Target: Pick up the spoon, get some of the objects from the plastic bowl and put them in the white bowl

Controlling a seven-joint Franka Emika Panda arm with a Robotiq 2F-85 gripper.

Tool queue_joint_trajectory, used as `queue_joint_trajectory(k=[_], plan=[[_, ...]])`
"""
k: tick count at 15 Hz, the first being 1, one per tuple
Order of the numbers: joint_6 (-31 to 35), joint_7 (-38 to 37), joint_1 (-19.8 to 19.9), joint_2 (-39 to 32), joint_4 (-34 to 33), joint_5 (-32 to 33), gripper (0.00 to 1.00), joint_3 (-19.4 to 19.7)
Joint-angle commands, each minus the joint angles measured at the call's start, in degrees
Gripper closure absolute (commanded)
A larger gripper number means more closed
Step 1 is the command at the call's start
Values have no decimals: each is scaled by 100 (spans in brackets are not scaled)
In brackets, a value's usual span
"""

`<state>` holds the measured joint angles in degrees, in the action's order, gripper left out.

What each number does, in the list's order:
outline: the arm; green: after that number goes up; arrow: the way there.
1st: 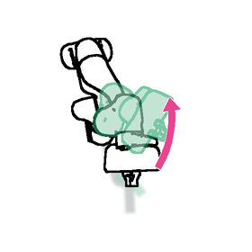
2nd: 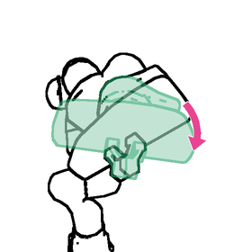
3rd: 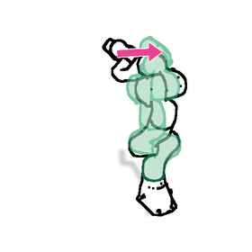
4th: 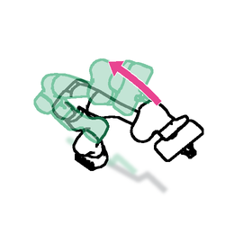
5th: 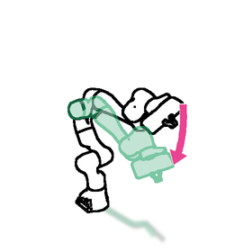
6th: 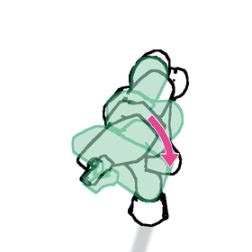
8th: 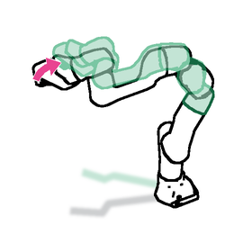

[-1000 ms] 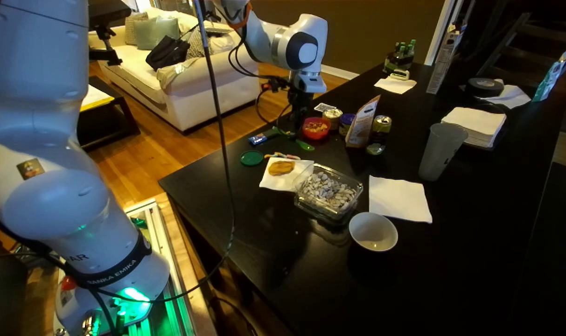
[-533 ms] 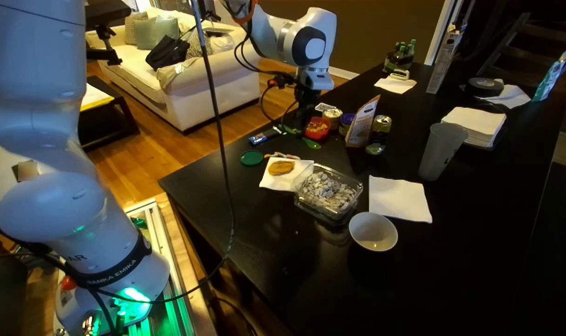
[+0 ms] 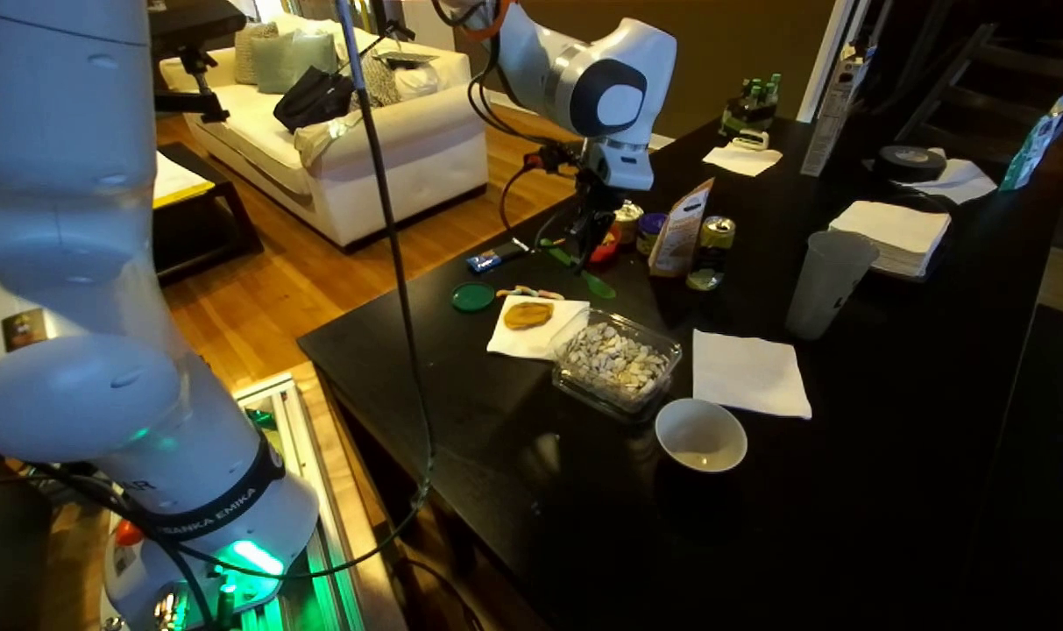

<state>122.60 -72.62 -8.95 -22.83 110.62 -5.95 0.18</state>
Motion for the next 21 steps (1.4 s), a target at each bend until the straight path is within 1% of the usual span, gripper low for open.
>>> queue_joint_trajectory(k=[1, 4, 5, 6, 11, 12, 15, 17, 21], plan=[[40, -121, 113, 201, 415, -143, 96, 43], [70, -287, 100, 194, 554, -53, 96, 111], [-13, -134, 115, -2, 296, 0, 96, 88], [-12, -139, 115, -13, 312, 4, 84, 94], [-12, -138, 112, -24, 302, 4, 84, 93], [-12, -138, 112, -24, 302, 4, 96, 92], [-208, 35, 237, 132, 381, -126, 96, 91], [-364, 253, 365, 297, 492, -208, 96, 95], [-766, 1160, 673, 461, 598, -435, 96, 77]])
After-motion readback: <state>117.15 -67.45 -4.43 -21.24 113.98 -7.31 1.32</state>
